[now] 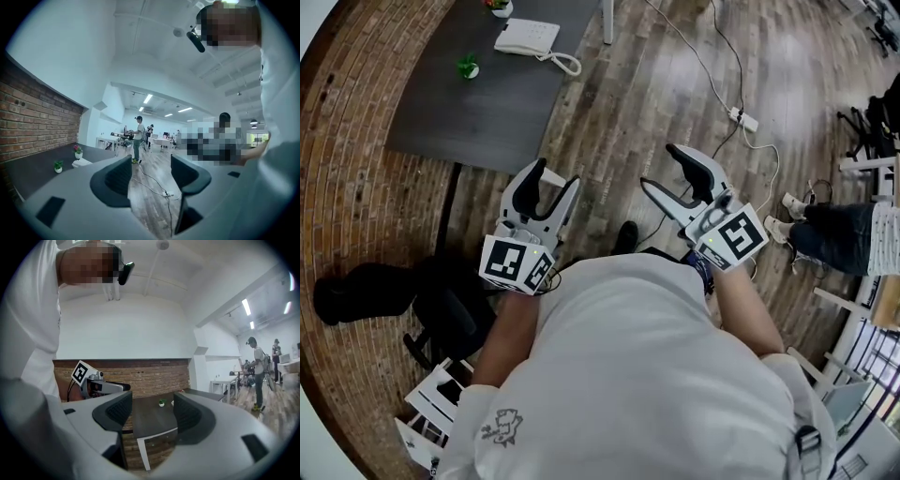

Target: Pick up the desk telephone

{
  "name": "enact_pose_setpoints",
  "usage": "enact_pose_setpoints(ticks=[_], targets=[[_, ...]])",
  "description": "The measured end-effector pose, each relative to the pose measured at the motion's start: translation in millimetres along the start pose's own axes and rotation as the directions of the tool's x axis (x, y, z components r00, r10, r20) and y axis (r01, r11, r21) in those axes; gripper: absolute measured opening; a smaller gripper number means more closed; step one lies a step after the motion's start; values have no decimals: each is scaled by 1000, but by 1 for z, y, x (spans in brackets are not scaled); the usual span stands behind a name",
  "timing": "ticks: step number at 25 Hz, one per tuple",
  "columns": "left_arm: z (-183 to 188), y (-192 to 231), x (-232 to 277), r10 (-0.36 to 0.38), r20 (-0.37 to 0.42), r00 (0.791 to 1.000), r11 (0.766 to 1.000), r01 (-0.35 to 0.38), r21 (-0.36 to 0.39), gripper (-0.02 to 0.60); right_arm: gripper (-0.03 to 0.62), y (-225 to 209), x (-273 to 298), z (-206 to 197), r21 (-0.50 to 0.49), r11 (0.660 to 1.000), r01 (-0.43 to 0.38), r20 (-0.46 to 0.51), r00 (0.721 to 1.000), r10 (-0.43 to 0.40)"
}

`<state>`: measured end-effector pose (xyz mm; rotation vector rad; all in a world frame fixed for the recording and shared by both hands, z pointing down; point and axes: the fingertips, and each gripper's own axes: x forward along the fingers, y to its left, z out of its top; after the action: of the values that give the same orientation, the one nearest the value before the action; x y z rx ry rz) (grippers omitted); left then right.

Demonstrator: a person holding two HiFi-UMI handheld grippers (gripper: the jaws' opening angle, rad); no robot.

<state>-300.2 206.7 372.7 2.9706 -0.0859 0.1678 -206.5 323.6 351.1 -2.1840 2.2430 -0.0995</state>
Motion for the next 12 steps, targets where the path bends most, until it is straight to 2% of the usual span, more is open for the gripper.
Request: enact_pose_setpoints(ticks=[5, 12], targets=[[-2, -19, 32, -25, -5, 1000, 1000, 25, -4, 278, 275, -23, -18, -3, -8, 1000, 13, 0, 1000, -13], [2, -36, 68, -78, -14, 997, 997, 79, 8, 281, 275, -54, -44, -3, 9, 997, 78, 5, 997, -78]])
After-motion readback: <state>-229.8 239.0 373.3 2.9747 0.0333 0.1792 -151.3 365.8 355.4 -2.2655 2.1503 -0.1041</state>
